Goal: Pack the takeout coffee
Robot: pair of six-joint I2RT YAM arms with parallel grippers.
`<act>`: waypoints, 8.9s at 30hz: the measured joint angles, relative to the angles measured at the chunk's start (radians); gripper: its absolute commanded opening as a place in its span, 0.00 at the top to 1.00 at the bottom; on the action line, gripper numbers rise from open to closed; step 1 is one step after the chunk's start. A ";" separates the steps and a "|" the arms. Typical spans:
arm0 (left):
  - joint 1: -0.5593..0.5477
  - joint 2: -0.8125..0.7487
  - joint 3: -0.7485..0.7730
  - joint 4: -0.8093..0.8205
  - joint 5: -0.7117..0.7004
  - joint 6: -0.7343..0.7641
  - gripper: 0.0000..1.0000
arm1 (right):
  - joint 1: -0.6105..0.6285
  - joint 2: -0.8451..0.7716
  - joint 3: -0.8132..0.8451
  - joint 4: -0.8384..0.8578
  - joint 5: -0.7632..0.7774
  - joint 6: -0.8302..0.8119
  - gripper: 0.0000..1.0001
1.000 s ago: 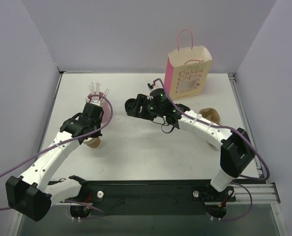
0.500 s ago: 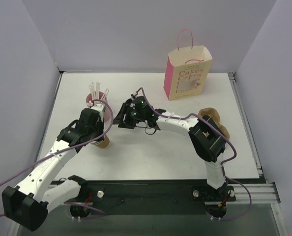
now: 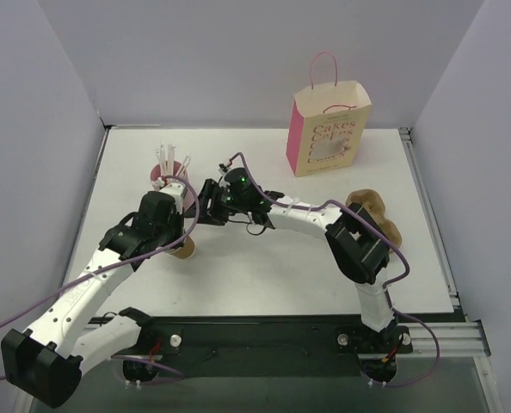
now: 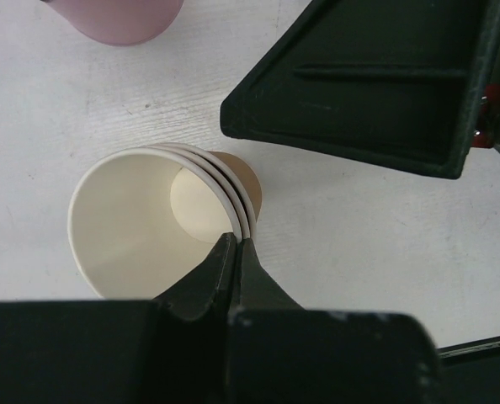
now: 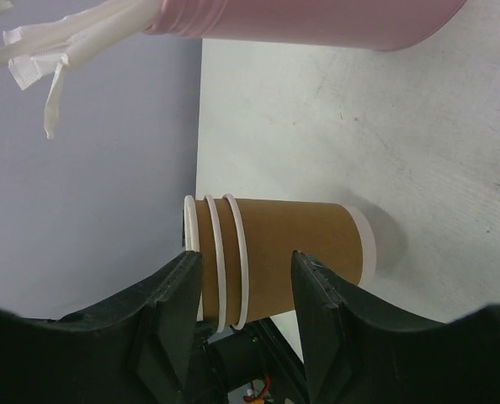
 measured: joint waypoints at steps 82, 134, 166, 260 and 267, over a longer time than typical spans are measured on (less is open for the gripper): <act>-0.540 0.783 0.795 -0.154 -0.264 -0.023 1.00 | -0.058 -1.397 -0.600 -0.798 0.761 -0.500 0.01; -0.222 1.214 1.089 -0.024 -0.229 0.143 0.50 | 0.001 -1.347 -0.568 -0.882 0.785 -0.481 0.02; -0.173 1.326 1.121 0.000 -0.190 0.164 0.72 | 0.008 -1.280 -0.555 -0.859 0.784 -0.497 0.02; -0.080 0.080 0.106 0.931 1.085 -0.558 0.77 | -0.044 -0.892 -1.027 0.900 0.254 0.086 0.58; -0.080 0.077 0.082 0.950 1.083 -0.574 0.77 | -0.041 -0.850 -1.026 0.921 0.231 0.130 0.57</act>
